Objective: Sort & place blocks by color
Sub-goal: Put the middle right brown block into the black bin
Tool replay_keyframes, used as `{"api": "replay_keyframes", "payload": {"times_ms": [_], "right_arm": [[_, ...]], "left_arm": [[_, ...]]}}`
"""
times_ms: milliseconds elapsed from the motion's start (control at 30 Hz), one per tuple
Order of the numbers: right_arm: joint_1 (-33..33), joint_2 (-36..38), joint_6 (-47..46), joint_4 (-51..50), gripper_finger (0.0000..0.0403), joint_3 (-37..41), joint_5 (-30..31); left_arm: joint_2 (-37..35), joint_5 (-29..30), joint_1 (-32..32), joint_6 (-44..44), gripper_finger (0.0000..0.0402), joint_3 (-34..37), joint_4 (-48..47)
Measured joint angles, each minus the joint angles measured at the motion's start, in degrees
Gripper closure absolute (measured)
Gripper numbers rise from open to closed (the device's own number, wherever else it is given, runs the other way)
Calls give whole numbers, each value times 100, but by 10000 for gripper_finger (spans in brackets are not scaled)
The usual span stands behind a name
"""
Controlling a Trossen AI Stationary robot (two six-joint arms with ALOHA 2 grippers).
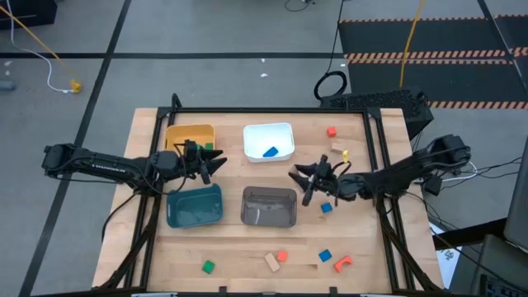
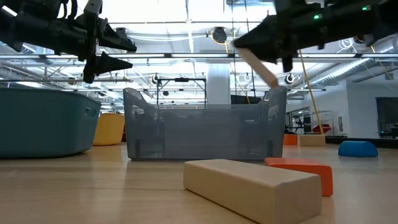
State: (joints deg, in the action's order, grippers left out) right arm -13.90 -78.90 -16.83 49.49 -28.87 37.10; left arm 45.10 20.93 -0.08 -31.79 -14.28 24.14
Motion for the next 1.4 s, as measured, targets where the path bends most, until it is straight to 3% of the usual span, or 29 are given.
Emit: {"api": "replay_keyframes", "payload": {"times_ms": [200, 700, 900, 1100, 1400], "right_arm": [[237, -831, 273, -7, 290, -682, -725], [371, -1970, -20, -404, 290, -1608, -2081], [369, -2323, -463, -618, 290, -1632, -2142], [363, -2424, -652, -648, 290, -1634, -2696], [351, -2424, -650, -871, 286, -1634, -2686]], "left_arm": [[0, 0, 4, -50, 167, 0, 13], [-1, 2, 4, -153, 167, 0, 3], [0, 0, 4, -153, 167, 0, -11], [-2, 0, 4, -151, 167, 0, -35], [-2, 2, 4, -150, 167, 0, -39]]}}
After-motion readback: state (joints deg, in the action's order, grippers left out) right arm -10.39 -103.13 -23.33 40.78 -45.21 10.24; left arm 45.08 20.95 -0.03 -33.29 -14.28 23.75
